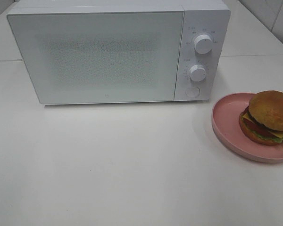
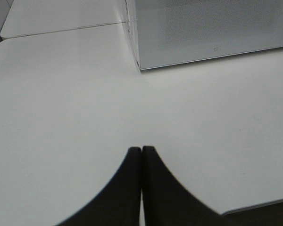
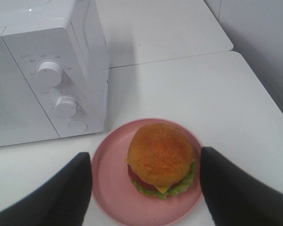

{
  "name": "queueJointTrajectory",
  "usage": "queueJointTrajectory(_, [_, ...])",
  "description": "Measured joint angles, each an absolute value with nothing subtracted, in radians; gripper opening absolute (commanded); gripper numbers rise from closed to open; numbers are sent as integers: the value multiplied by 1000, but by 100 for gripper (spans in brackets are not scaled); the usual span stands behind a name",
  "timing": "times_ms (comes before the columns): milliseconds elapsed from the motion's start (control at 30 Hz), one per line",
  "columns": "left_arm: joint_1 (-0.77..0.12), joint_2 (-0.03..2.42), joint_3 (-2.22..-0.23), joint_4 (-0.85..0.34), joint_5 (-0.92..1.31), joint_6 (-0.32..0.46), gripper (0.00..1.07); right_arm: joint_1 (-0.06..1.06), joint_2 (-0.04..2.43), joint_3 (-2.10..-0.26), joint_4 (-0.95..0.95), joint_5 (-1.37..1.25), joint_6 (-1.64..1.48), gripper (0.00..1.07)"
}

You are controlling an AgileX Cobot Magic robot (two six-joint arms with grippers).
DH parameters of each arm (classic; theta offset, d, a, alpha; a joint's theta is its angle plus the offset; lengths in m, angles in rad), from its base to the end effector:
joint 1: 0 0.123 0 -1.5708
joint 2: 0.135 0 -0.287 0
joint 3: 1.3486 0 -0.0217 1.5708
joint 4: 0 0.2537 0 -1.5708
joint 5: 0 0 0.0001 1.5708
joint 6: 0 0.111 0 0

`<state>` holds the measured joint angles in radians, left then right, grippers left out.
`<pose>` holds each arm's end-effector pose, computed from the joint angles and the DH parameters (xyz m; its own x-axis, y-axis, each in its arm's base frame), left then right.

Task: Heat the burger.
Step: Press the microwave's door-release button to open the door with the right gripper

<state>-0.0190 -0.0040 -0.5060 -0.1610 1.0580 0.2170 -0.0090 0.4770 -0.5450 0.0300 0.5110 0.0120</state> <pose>0.0114 -0.0157 0.2727 -0.4157 0.1436 -0.8981 0.2031 0.9772 0.0623 0.1164 0.0006 0.3098 -0.3481 0.0413 -0.9366 0.0085 0.9991 0.0409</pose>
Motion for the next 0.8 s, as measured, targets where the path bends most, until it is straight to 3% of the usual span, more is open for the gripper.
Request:
queueJointTrajectory(200, [-19,-4,-506,-161,1058,217,0,-9,611,-545,30,412,12,49])
queueJointTrajectory(267, [-19,-4,-506,-161,1058,217,0,-9,681,-545,30,360,12,35])
queueJointTrajectory(300, [-19,-4,-506,-161,1058,217,0,-9,681,-545,30,360,12,35])
queueJointTrajectory(367, [-19,-4,-506,-161,1058,217,0,-9,747,-545,31,315,12,18])
queueJointTrajectory(400, [-19,-4,-506,-161,1058,217,0,-9,747,-545,31,315,12,18])
queueJointTrajectory(433, [-19,-4,-506,-161,1058,217,0,-9,782,-545,31,284,12,6])
queueJointTrajectory(467, [-19,-4,-506,-161,1058,217,0,-9,815,-545,36,255,12,2])
queueJointTrajectory(800, [-19,-4,-506,-161,1058,217,0,1,934,-545,105,109,12,0])
